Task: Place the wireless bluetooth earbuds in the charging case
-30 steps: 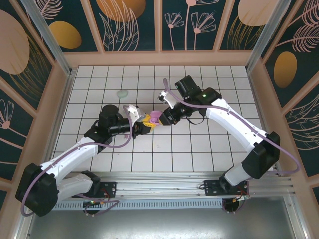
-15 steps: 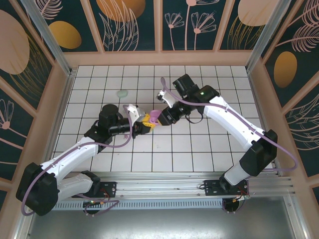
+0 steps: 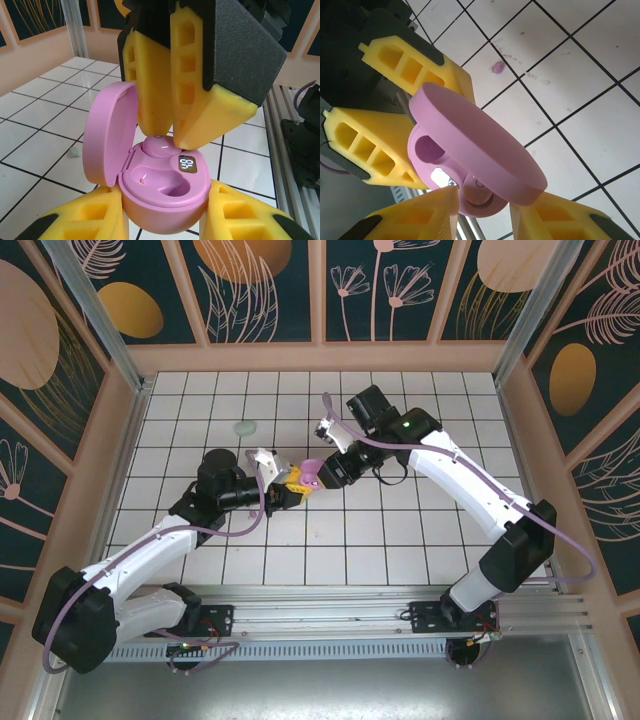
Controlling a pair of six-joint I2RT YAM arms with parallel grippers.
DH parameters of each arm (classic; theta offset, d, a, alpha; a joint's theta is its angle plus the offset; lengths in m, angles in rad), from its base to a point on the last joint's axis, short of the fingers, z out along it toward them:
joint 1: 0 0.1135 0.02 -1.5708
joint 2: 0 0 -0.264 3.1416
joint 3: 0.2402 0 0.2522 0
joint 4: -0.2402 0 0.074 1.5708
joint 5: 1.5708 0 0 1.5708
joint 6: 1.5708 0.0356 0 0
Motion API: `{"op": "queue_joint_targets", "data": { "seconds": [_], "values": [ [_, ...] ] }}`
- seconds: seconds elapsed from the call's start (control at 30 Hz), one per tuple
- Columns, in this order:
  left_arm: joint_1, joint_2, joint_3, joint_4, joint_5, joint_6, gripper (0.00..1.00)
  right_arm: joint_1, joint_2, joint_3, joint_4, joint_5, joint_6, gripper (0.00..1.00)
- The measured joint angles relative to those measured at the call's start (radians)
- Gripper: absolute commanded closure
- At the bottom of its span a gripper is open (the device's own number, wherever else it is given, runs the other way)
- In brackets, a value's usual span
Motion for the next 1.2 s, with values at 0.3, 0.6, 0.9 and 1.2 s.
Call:
{"op": "queue_joint_targets", "data": {
  "seconds": [0.3, 0.6, 0.9, 1.2],
  "values": [
    [0.0, -0.031, -0.051, 0.1, -0.04, -0.056, 1.0, 0.0, -0.029, 0.001, 0.053, -0.018, 0.031, 0.67],
    [0.0, -0.05, -0.135, 0.251, -0.067, -0.166, 1.0, -0.003, -0.164, -0.068, 0.19, -0.039, 0.101, 0.68],
    [0.0, -0.143, -0.184, 0.27, -0.116, -0.219, 1.0, -0.126, -0.342, -0.29, 0.443, -0.01, 0.308, 0.67],
    [0.0, -0.293, -0.203, 0.162, -0.209, -0.214, 1.0, -0.189, -0.303, -0.465, 0.628, 0.051, 0.545, 0.72]
  ]
}}
